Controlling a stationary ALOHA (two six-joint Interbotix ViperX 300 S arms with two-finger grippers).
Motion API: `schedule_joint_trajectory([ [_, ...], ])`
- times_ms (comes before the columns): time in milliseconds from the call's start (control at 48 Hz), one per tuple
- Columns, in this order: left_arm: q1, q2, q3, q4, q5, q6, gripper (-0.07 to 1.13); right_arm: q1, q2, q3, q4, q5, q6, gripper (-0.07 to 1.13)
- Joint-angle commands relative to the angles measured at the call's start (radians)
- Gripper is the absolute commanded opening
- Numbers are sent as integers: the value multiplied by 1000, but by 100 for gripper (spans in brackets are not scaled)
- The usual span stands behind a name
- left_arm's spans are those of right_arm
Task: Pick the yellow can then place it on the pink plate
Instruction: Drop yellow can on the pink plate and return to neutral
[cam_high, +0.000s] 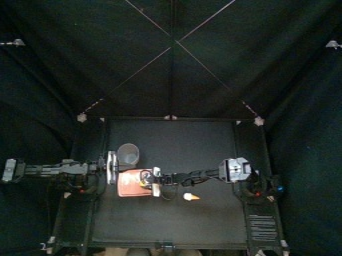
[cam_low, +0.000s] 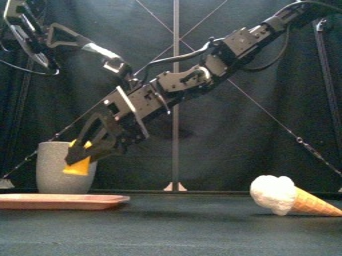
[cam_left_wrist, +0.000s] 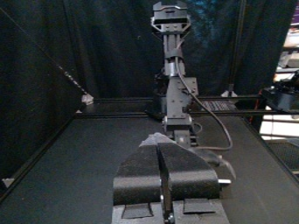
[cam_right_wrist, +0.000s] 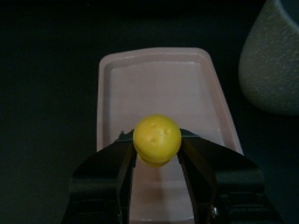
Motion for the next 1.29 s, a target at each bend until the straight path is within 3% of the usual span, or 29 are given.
schedule_joint_trajectory([
  [21,2,5,-14,9,-9,2,4,-8,6,-61,3,8,0,72],
  [292,2,5,-12,12,-9,2,4,-14,17,-71,18,6,0,92],
  [479,2,5,-12,12,-8,0,4,-14,-20,-34,21,-12,-2,94],
  [833,0,6,-12,9,-9,0,4,-69,-322,351,58,-360,-3,94],
  [1292,0,5,3,6,-8,-2,4,-153,-721,712,64,-508,-11,94],
])
